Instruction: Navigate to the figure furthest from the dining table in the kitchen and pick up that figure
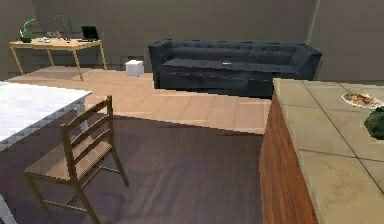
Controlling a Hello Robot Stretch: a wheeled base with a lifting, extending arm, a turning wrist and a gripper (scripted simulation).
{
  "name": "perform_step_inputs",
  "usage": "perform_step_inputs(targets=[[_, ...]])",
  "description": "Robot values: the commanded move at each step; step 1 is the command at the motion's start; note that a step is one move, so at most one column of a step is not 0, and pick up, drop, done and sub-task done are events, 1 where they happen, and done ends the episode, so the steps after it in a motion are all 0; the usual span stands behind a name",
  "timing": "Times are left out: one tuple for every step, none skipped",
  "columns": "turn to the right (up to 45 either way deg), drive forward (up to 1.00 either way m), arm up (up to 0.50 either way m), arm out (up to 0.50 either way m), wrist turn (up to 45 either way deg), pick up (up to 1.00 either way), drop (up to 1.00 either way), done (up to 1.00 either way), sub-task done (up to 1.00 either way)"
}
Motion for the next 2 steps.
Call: perform_step_inputs(targets=[[0.0, 0.00, 0.00, 0.00, 45.0, 0.00, 0.00, 0.00, 0.00], [0.0, 0.00, 0.00, 0.00, 45.0, 0.00, 0.00, 0.00, 0.00]])
